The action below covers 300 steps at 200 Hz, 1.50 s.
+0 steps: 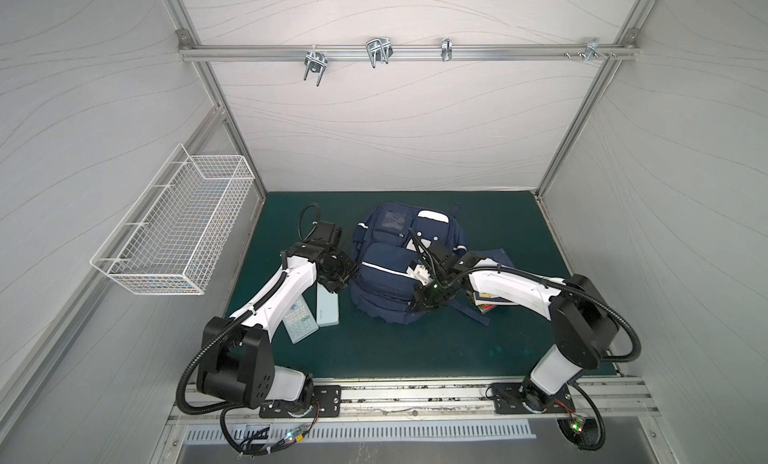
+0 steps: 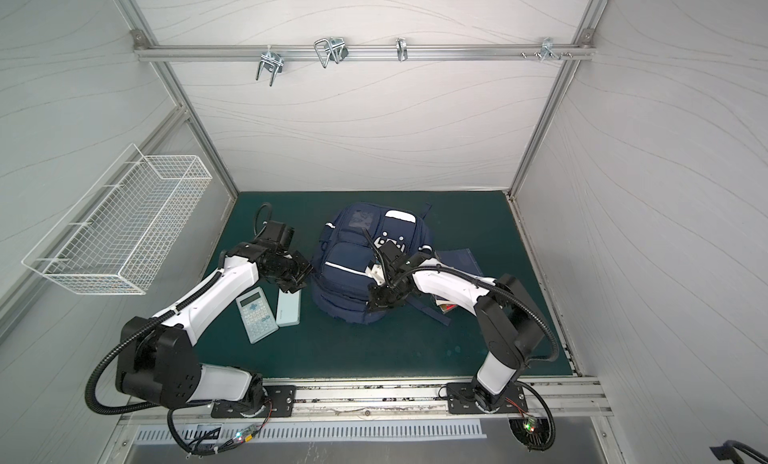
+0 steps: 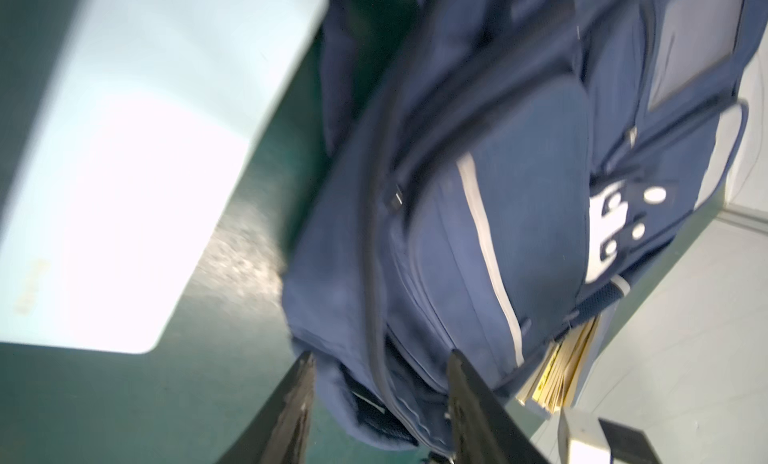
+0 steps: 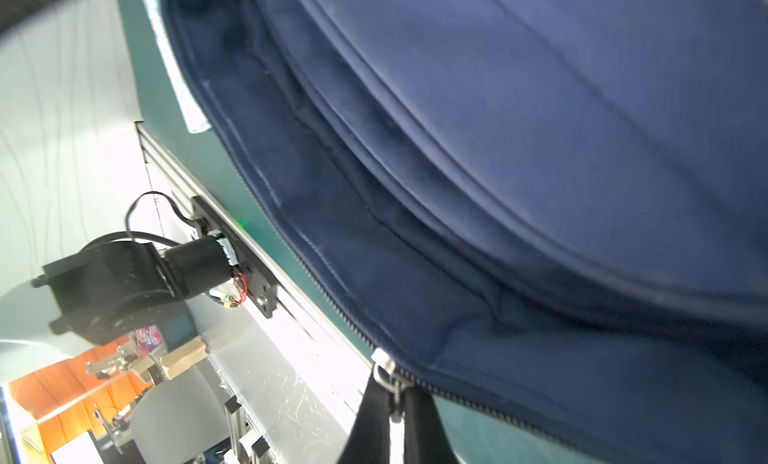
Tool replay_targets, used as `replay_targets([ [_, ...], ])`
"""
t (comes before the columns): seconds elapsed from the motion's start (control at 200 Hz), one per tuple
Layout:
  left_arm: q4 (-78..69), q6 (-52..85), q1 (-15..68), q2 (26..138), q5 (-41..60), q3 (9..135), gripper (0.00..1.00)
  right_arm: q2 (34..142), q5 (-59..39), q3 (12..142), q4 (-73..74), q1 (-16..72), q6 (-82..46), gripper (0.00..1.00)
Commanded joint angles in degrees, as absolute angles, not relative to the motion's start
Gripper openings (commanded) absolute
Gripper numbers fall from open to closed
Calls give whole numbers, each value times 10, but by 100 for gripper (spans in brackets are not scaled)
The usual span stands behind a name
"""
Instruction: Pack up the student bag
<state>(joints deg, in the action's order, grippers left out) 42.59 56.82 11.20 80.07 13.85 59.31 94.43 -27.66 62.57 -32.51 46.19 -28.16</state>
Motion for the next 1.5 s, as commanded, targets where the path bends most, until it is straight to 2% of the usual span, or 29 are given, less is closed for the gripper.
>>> replay_targets([
  [0.0, 407, 545, 96, 825, 168, 578, 47, 937, -286, 621, -356, 465, -272, 0],
  [0.155, 307, 550, 97, 860, 227, 553, 47, 947, -285, 635, -366, 472, -273, 0],
  [0.245, 292, 533, 98, 869, 225, 554, 46, 957, -279, 646, -373, 474, -273, 0],
  [0.35, 302, 514, 98, 892, 214, 556, 40, 972, -277, 661, -377, 475, -273, 0],
  [0.415, 287, 511, 98, 908, 224, 545, 27, 976, -278, 666, -374, 477, -276, 0],
  [0.485, 266, 520, 97, 912, 237, 525, 0, 980, -279, 671, -370, 480, -278, 0],
  [0.64, 225, 553, 98, 873, 248, 479, 0, 1007, -296, 713, -366, 509, -278, 0],
  [0.83, 213, 577, 109, 827, 243, 460, 0, 1103, -320, 830, -361, 572, -297, 0],
  [0.996, 215, 588, 122, 807, 249, 452, 0, 1185, -334, 918, -345, 571, -319, 0],
  [1.156, 237, 577, 111, 786, 232, 447, 0, 1143, -295, 871, -358, 537, -311, 0],
  [1.226, 238, 575, 90, 791, 227, 450, 32, 1109, -283, 832, -368, 524, -297, 0],
  [1.286, 231, 577, 75, 808, 231, 462, 43, 1086, -280, 805, -374, 518, -288, 0],
  [1.351, 229, 572, 66, 837, 236, 486, 44, 1072, -284, 786, -380, 514, -279, 0],
  [1.496, 220, 563, 65, 906, 252, 539, 32, 1054, -275, 766, -389, 513, -273, 0],
])
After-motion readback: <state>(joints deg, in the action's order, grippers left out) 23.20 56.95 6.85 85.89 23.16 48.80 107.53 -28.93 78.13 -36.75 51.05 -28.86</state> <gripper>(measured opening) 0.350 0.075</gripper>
